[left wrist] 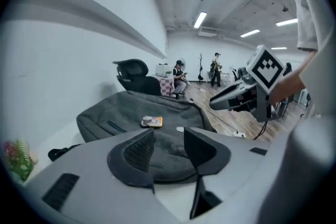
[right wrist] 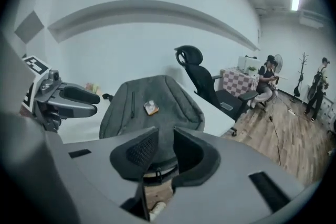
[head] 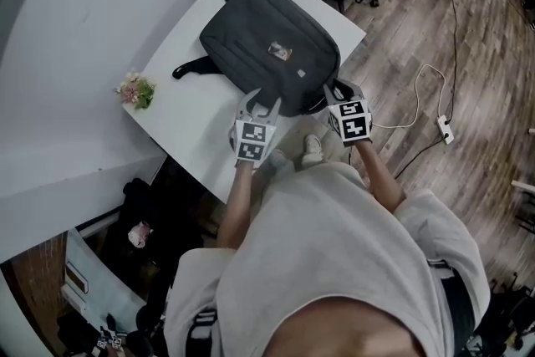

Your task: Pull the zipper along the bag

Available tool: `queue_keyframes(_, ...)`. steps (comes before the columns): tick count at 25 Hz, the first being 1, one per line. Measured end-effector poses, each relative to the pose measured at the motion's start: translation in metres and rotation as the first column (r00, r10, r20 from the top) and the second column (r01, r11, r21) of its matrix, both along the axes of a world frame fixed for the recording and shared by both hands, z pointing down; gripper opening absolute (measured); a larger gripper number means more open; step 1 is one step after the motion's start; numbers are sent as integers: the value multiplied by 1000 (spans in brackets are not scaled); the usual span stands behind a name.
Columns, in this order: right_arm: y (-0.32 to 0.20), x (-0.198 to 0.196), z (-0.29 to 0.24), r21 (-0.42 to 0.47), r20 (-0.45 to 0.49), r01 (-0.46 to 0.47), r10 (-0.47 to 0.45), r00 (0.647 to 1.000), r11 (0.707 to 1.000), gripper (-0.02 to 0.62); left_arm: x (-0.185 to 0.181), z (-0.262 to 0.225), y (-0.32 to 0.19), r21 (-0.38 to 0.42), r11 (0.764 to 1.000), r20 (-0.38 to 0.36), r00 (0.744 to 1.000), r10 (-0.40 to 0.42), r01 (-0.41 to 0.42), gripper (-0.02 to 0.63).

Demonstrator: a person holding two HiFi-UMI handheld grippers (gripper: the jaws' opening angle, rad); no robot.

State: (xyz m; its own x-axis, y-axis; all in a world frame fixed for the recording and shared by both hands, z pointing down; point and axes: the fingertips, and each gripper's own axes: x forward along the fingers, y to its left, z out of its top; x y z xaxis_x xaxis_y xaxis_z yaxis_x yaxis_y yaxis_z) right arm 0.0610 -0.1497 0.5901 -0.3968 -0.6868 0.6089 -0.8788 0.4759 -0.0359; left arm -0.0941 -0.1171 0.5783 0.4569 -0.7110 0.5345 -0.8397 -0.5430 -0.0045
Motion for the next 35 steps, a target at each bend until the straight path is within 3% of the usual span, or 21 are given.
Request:
queue_keyframes(6, -33, -14, -77, 190, 77, -12, -3, 997, 982, 64, -50, -81, -36, 179, 969, -123, 981, -148, 168, 118)
queue_keyframes(11, -43, -25, -138, 333, 107, -12, -26, 994, 943, 30, -69, -140, -47, 306, 921, -179, 965, -191, 239, 61)
queue_keyframes(15, -50, -32, -169, 413, 110, -12, -38, 993, 910, 14, -77, -166, -51, 365, 892, -200, 958, -204, 266, 37)
queue_keyframes(26, -53, -38, -172, 440, 110, -17, -35, 993, 898, 12, -87, -163, -48, 377, 879, -197, 952, -233, 293, 26)
queue_keyframes(35, -55, -41, -171, 432, 106, -13, -36, 994, 902, 14, -87, -156, -48, 364, 885, -191, 953, -235, 291, 26)
